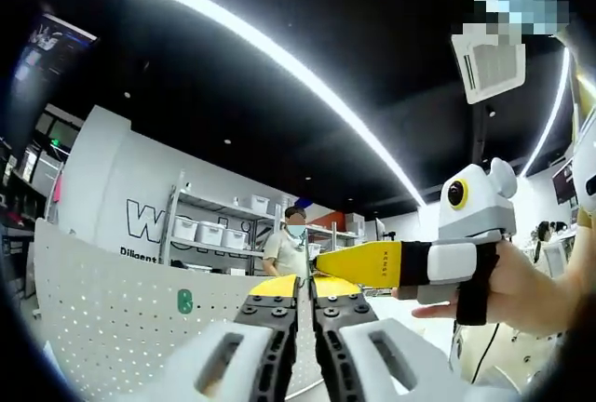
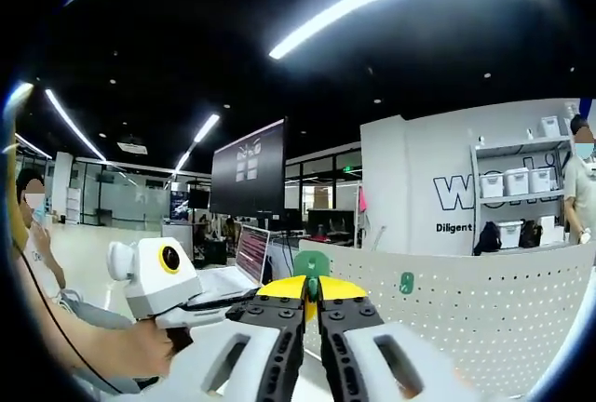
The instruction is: Insert the hook assembly into the mounting plate slot until the hook locks in place.
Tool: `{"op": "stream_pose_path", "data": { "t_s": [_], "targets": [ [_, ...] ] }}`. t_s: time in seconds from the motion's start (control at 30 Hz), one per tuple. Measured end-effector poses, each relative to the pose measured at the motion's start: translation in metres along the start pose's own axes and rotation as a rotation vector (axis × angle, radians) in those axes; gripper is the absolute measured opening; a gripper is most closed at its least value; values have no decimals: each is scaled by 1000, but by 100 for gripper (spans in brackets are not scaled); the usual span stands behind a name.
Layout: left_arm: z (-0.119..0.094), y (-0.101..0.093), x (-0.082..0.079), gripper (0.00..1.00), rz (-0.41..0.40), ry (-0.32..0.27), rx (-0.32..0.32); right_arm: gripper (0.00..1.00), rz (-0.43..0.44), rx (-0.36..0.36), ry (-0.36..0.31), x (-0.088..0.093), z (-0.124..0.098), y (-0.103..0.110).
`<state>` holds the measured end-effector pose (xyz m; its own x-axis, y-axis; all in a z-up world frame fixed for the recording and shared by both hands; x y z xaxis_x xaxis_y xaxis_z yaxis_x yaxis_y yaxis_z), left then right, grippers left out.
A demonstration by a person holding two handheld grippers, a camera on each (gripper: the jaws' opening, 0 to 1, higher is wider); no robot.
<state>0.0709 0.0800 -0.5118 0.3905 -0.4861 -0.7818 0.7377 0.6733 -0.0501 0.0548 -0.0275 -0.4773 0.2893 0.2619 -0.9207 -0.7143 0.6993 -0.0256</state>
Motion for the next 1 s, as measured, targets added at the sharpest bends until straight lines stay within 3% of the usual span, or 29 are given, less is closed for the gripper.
{"op": "stream_pose_path", "data": {
  "t_s": [0.5,0.73,1.0],
  "targets": [
    [-8,10,13,11,-10,117,-5,1,7,31,-15,-4,-6,-13],
    [-17,17,20,24,17,183,-42,1,35,54,-22,-5,-11,-19],
    [-30,22,28,29,29,264,-65,1,12,67,-7,-5,-15,-25]
  ]
}}
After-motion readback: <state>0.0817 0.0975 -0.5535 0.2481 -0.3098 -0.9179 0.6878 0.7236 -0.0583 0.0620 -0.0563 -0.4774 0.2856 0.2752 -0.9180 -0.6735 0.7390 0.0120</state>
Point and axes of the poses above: the point that each gripper's makers call its tool centre point, and the gripper's own axes: z roughly forward along the fingers, y roughly to its left, x roughly out of its underside, the point moved 8 cm from there along -z, roughly backward along the fingers, and after that the axes turned 15 degrees about -y, right-handed, at the moved point
